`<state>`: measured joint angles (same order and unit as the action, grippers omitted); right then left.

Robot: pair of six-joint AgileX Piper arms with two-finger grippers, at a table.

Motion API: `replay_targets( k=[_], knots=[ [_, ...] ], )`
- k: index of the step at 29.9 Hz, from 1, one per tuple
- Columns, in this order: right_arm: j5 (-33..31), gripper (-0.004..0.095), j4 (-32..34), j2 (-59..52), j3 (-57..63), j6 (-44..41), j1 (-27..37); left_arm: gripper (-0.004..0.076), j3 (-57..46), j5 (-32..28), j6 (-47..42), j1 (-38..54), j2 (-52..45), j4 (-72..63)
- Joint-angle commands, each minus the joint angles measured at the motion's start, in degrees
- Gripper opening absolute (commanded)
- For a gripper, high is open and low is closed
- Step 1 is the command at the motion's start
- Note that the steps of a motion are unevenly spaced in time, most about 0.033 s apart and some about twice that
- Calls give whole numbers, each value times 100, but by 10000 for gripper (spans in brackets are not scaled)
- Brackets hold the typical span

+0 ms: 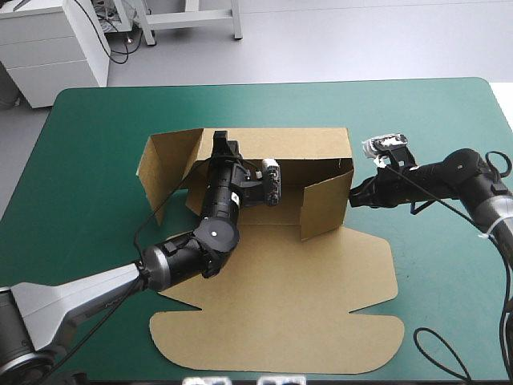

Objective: Fold the box

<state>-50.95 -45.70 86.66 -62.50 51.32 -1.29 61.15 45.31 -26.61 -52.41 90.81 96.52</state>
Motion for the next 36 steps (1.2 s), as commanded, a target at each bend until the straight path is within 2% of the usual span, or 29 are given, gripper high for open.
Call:
replay_targets(
  k=[1, 8, 10, 17, 21, 28, 31, 36],
  knots=[
    [-259, 171, -308, -249, -129, 434, -15, -8, 151, 194, -97, -45, -273, 839],
    [-412, 622, -308, -249, -129, 577, -15, -8, 151, 194, -97, -45, -273, 839],
    [-358, 697, -308, -249, -129, 577, -15, -8, 151, 194, -97, -45, -273, 839],
    [-102, 707, -592, -249, -129, 597, -24, -8, 151, 194, -97, -45, -273, 839],
    [325, 705, -640, -249, -103, 597, -284, -8, 151, 206, -97, -45, -273, 839],
    [1674, 705, -647, -249, 333, 331, -982, -8, 151, 206, -97, -45, -273, 839],
    [2207, 705, -840, -277, 450, 298, -1168, -8, 151, 206, -97, -45, -273, 839],
    [2748, 697, -1075, -365, 471, 298, -1430, -8, 151, 216, -97, -45, -273, 839]
  ],
)
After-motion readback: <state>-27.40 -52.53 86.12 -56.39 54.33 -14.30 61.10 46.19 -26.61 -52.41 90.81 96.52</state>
